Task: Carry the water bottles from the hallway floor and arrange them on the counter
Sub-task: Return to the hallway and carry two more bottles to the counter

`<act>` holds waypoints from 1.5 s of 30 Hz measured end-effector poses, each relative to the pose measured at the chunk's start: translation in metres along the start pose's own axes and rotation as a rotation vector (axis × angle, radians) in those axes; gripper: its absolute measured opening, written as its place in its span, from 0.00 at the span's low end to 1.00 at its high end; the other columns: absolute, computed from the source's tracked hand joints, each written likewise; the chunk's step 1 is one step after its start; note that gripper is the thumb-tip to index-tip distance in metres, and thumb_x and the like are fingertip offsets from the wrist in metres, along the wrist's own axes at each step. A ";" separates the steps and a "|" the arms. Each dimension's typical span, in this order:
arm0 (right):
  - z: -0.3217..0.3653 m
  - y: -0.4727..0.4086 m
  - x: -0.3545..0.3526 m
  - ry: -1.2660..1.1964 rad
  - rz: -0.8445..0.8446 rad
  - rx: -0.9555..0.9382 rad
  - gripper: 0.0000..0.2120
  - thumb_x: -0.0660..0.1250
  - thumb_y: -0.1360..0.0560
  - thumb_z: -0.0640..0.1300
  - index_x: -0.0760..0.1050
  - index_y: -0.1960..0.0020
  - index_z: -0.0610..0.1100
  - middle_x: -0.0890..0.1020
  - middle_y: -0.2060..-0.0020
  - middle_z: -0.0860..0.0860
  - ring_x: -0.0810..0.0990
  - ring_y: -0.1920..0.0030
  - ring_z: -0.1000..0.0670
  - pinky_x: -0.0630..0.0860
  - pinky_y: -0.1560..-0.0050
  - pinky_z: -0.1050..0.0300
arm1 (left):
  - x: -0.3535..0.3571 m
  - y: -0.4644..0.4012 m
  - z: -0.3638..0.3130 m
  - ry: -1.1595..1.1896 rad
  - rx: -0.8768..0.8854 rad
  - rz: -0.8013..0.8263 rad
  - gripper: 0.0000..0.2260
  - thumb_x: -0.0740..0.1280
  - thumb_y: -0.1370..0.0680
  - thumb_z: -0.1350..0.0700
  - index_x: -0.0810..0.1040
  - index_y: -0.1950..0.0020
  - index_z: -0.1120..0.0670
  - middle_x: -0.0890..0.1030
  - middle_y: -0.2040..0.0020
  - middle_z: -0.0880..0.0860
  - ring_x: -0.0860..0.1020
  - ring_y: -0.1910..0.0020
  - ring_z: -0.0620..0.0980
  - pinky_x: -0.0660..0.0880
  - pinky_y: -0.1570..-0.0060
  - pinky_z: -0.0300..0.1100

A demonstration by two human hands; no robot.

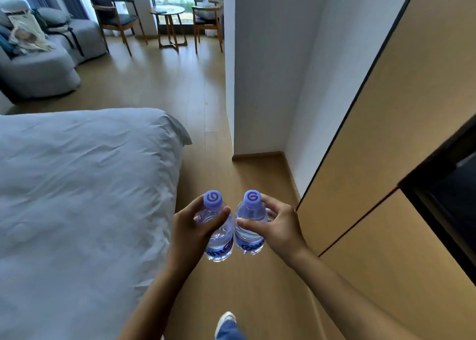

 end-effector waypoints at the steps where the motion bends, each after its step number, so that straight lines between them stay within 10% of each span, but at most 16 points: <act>1: 0.005 -0.024 0.006 -0.002 -0.003 -0.004 0.31 0.82 0.36 0.43 0.78 0.35 0.42 0.85 0.47 0.49 0.84 0.47 0.51 0.81 0.43 0.48 | -0.002 -0.025 0.005 -0.006 0.006 0.003 0.07 0.75 0.31 0.51 0.81 0.55 0.46 0.84 0.59 0.45 0.80 0.61 0.38 0.75 0.58 0.30; 45: 0.144 -1.079 0.234 0.001 -0.052 -0.022 0.22 0.81 0.35 0.48 0.80 0.43 0.55 0.86 0.52 0.60 0.84 0.52 0.58 0.82 0.51 0.61 | -0.053 -1.076 0.308 -0.207 0.020 0.046 0.11 0.76 0.31 0.54 0.81 0.51 0.49 0.81 0.62 0.39 0.78 0.64 0.32 0.70 0.63 0.23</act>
Point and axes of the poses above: each hand's wrist, its own y-axis away from the middle knuckle, its own x-axis out of the palm, z = x × y, the point moved 10 cm from there along -y, towards the middle knuckle
